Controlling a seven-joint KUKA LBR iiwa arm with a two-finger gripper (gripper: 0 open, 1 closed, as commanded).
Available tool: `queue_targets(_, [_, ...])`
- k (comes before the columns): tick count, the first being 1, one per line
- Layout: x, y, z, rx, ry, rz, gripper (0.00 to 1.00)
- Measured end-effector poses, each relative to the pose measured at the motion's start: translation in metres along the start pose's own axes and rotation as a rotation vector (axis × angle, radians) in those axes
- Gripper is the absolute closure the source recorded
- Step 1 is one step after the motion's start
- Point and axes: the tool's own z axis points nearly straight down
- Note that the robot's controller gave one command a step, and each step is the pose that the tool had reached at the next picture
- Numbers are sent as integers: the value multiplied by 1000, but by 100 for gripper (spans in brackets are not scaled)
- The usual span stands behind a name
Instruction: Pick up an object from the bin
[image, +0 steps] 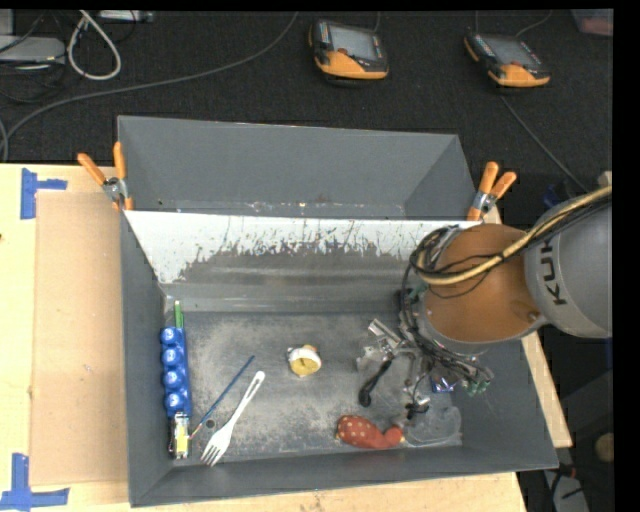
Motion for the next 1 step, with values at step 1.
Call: queue_targets(1, [-2,-15,-10,-2,2,14,0])
